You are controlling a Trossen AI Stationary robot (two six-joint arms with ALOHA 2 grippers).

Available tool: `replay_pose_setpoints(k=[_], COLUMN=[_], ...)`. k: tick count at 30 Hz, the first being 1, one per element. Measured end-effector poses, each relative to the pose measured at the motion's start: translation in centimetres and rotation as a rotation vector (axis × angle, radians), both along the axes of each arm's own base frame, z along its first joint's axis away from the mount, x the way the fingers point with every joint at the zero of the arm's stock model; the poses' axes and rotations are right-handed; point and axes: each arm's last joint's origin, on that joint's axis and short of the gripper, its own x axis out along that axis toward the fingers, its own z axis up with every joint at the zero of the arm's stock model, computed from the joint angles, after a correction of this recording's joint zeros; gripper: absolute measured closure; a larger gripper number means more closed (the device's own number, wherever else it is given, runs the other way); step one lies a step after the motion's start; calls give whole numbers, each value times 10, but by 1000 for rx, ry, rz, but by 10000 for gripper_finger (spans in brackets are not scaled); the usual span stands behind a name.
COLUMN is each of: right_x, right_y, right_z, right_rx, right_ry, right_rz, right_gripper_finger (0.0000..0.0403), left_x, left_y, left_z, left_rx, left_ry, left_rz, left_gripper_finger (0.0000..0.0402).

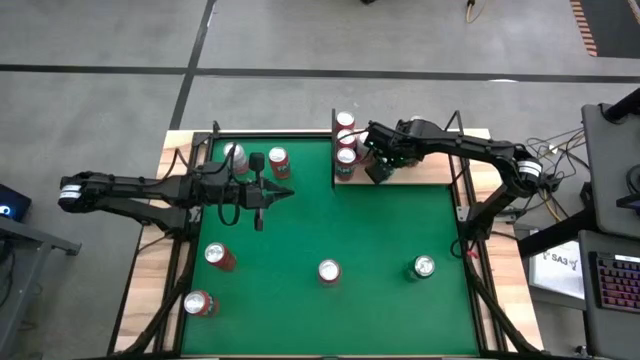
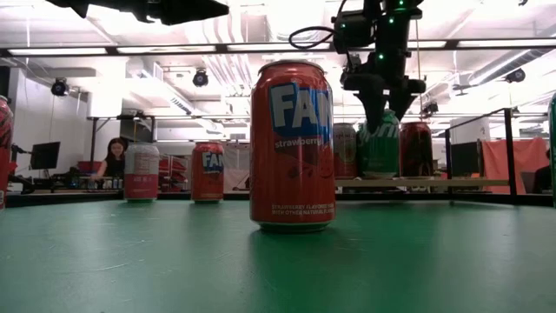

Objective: Place canned beverage on shelf
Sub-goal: Put the left green soda can on the shelf aligned with the other green soda can

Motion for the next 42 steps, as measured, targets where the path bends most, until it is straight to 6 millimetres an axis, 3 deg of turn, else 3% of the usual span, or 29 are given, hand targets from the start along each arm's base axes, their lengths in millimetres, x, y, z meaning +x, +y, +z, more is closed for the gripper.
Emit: replay_pose_setpoints(k=[9, 31, 42], right_x=[0, 0, -2], right_y=[-1, -2, 0], right_z=[0, 2, 47], right_rx=[-4, -47, -96], right_ry=[-4, 6, -86], right_rz=[5, 14, 20], right_gripper_finger=[76, 53, 56], left_x=[0, 0, 0], left_y=[0, 0, 0], left_z=[0, 0, 0], left_rx=[0, 0, 0], left_ry=[0, -2, -3], left_rz=[0, 0, 0], left_gripper_finger=[402, 402, 402])
